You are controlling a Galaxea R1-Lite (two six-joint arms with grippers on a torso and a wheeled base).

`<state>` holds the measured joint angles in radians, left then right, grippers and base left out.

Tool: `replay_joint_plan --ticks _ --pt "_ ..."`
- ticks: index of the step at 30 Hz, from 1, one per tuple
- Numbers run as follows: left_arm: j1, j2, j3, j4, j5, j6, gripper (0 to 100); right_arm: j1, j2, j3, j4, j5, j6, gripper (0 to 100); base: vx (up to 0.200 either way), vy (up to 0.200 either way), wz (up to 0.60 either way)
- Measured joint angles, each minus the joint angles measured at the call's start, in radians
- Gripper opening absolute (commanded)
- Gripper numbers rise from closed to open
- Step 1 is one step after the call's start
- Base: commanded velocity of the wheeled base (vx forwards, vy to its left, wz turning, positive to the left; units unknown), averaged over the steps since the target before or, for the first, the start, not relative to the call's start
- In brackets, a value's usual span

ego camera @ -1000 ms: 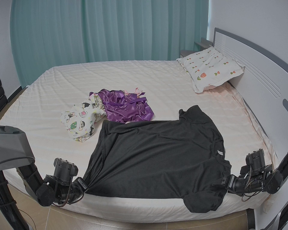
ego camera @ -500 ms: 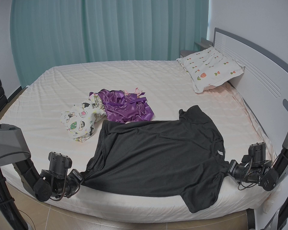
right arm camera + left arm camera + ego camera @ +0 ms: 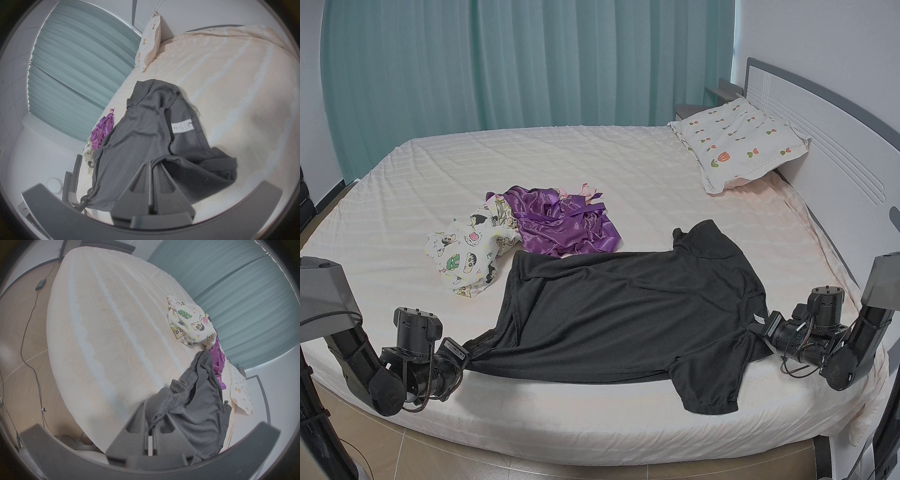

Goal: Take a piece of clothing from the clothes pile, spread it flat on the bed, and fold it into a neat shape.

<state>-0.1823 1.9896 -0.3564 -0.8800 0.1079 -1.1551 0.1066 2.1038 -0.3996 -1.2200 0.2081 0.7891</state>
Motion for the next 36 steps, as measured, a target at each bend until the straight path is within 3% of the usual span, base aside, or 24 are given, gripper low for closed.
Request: replay_joint_plan --ticks 1,2,7,15,23,29,36 --pt "0.001 0.0 -0.002 -0.001 0.0 -0.005 0 0.001 0.016 -0.01 -0.016 0.0 0.0 0 0.0 0.0 0.0" --pt "0.001 0.001 -0.004 -0.001 0.0 -0.01 0 0.001 0.029 -0.017 -0.033 0.001 0.001 100 0.0 0.0 0.0" --pt "0.004 0.005 -0.01 -0.002 -0.001 -0.023 0 0.006 0.087 -0.035 -0.115 0.001 0.004 100 0.0 0.0 0.0" --pt "0.004 0.013 -0.011 -0.003 -0.001 -0.024 0 -0.03 0.078 0.053 -0.125 0.004 -0.005 100 0.0 0.0 0.0" --pt "0.003 0.013 -0.011 -0.003 -0.001 -0.024 0 -0.058 0.001 0.221 -0.181 0.085 -0.008 100 0.0 0.0 0.0" --pt "0.001 0.013 -0.008 -0.003 -0.001 -0.024 0 0.031 -0.033 0.331 -0.195 0.097 -0.015 100 0.0 0.0 0.0" --pt "0.001 0.012 -0.005 -0.002 -0.001 -0.024 0 0.151 0.004 0.361 -0.241 0.058 -0.023 100 0.0 0.0 0.0"
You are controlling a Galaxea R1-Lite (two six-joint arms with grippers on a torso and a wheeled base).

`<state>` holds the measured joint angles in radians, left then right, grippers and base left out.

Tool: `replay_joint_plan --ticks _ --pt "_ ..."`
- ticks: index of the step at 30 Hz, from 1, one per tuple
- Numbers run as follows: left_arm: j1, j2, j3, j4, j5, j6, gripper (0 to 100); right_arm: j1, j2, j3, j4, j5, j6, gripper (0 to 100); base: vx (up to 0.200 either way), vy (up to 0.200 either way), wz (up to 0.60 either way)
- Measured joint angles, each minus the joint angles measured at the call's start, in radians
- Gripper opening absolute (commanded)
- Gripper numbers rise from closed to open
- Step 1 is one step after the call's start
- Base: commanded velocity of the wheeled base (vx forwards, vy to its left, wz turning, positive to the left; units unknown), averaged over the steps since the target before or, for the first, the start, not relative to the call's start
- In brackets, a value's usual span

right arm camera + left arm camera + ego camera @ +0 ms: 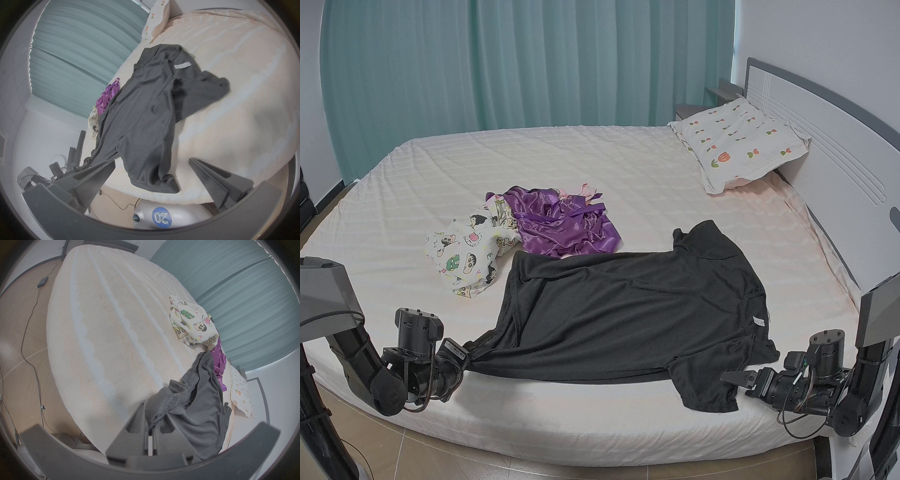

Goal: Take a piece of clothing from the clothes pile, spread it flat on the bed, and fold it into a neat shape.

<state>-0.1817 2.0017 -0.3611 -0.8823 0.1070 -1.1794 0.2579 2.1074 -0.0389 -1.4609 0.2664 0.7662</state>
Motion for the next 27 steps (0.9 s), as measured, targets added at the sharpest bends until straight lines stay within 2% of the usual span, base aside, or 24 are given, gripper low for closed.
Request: replay_joint_plan --ticks 7,8,18,27 --pt "-0.001 -0.002 0.001 0.0 0.0 0.001 0 0.066 0.06 0.004 -0.036 -0.021 -0.004 100 0.0 0.0 0.0" --pt "-0.001 -0.003 0.001 0.0 0.0 0.0 0 0.07 0.065 0.004 -0.037 -0.029 -0.006 0 0.0 0.0 0.0" --pt "-0.007 -0.004 0.01 0.0 -0.001 0.002 0 0.074 0.065 0.021 0.009 -0.081 -0.02 0 0.0 0.0 0.0" --pt "-0.025 -0.016 0.039 0.001 0.0 0.019 0 0.06 -0.04 0.021 0.251 -0.09 -0.034 0 0.0 0.0 0.0"
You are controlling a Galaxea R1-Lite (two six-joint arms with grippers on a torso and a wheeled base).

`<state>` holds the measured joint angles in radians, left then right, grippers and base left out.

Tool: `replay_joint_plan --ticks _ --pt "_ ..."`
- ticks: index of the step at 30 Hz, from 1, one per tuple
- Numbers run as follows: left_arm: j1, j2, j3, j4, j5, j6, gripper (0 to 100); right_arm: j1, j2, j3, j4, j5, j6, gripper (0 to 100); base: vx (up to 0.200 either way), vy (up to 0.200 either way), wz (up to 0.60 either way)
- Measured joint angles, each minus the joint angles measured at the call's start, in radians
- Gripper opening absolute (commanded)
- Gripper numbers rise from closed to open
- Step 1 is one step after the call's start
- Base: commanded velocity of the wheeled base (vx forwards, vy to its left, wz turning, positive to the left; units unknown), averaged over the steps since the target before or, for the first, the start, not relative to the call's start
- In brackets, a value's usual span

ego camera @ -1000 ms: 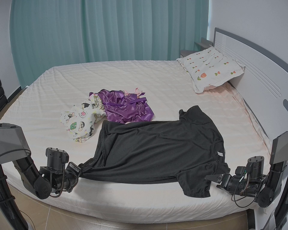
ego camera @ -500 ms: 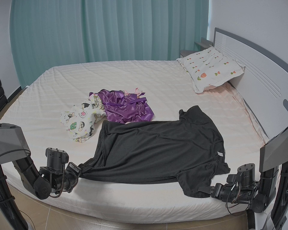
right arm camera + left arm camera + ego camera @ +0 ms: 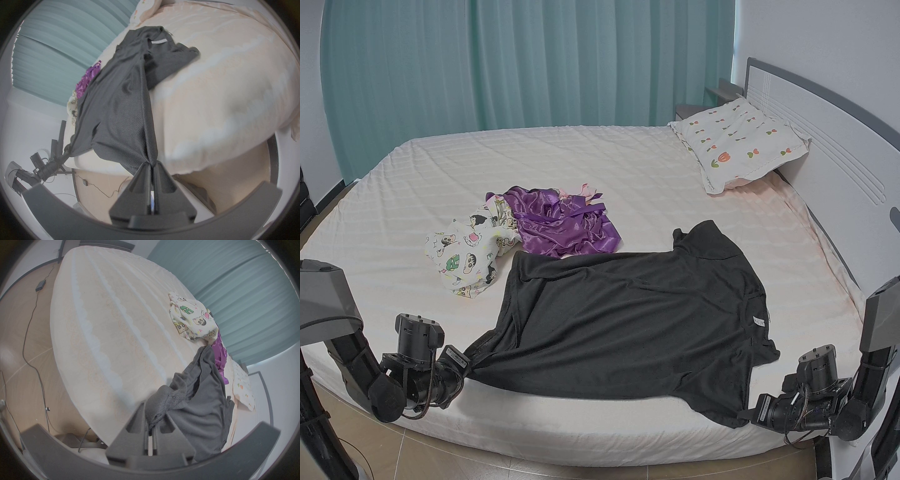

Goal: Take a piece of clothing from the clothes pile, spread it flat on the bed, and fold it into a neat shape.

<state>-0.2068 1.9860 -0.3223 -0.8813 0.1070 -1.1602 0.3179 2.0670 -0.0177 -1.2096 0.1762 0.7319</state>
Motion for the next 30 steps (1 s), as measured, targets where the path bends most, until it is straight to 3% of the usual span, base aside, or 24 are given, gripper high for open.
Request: replay_joint_plan --ticks 7,20,30 --pt "-0.027 -0.035 0.057 0.003 -0.002 0.097 0 0.03 -0.096 0.0 0.243 -0.02 -0.008 0 0.0 0.0 0.0" --pt "-0.132 -0.059 0.193 0.041 -0.001 0.243 0 0.076 -0.225 0.0 0.496 -0.062 -0.01 0 0.0 0.0 0.0" --pt "-0.149 -0.059 0.212 0.06 0.0 0.266 0 0.126 -0.249 0.0 0.556 -0.08 -0.006 0 0.0 0.0 0.0"
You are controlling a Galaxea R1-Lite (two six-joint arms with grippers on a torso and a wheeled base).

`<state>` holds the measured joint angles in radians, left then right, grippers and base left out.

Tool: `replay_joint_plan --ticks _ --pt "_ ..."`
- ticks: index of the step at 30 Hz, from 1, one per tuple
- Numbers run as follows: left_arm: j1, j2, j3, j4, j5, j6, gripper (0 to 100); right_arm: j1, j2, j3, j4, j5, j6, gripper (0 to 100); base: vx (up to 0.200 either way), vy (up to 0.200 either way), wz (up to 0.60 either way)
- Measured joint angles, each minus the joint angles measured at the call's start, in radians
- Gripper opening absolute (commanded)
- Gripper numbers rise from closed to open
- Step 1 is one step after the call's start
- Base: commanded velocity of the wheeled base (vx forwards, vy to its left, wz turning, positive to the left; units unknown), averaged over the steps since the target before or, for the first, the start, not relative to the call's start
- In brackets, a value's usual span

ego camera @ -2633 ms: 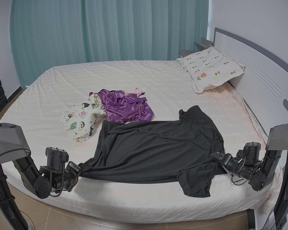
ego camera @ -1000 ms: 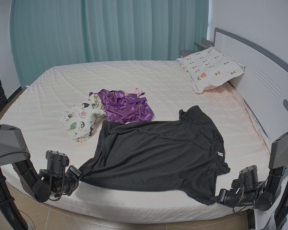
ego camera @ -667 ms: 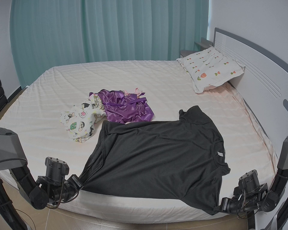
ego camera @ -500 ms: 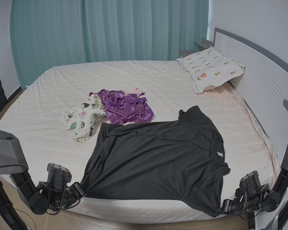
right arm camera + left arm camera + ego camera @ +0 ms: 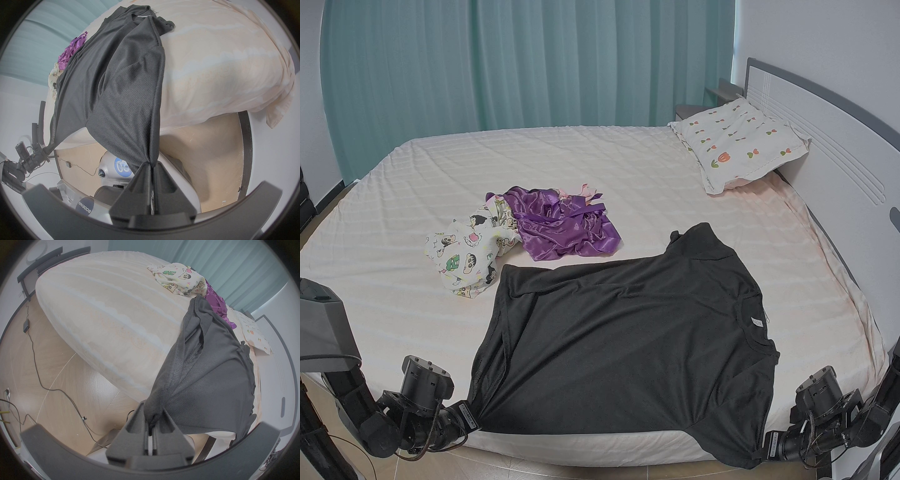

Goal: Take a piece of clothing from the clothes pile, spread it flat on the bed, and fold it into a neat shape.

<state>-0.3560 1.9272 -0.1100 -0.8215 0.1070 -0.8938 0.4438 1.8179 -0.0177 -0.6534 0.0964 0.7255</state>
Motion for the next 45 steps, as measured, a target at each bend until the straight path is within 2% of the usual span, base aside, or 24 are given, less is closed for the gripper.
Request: replay_joint_plan --ticks 1,2,3,13,21,31,37,45 --pt "0.0 0.0 0.0 0.0 0.0 0.0 0 0.003 0.0 0.0 0.001 0.0 0.001 0 0.0 0.0 0.0" --pt "-0.001 0.0 0.0 0.0 -0.001 -0.001 0 0.007 0.0 0.0 0.001 0.0 0.003 100 0.0 0.0 0.0" --pt "-0.001 0.0 0.0 -0.001 -0.001 -0.002 100 0.014 0.0 0.0 -0.001 -0.001 0.006 100 0.0 0.0 0.0" --pt "0.011 -0.037 -0.017 -0.003 -0.003 -0.011 100 0.0 -0.038 0.0 -0.096 -0.016 0.042 100 0.0 0.0 0.0" --pt "0.069 -0.143 -0.069 0.021 -0.005 -0.013 100 -0.113 -0.107 -0.137 -0.107 -0.047 0.041 100 0.0 0.0 0.0" --pt "0.163 -0.218 -0.304 0.202 -0.006 -0.015 100 -0.199 -0.114 -0.378 -0.054 -0.043 0.049 100 0.0 0.0 0.0" --pt "0.18 -0.199 -0.448 0.274 -0.008 -0.05 100 -0.237 -0.057 -0.386 -0.077 -0.036 0.053 100 0.0 0.1 0.0" --pt "0.179 -0.121 -0.491 0.274 -0.08 -0.097 100 -0.268 -0.018 -0.359 -0.127 -0.023 0.054 100 0.0 0.15 0.0"
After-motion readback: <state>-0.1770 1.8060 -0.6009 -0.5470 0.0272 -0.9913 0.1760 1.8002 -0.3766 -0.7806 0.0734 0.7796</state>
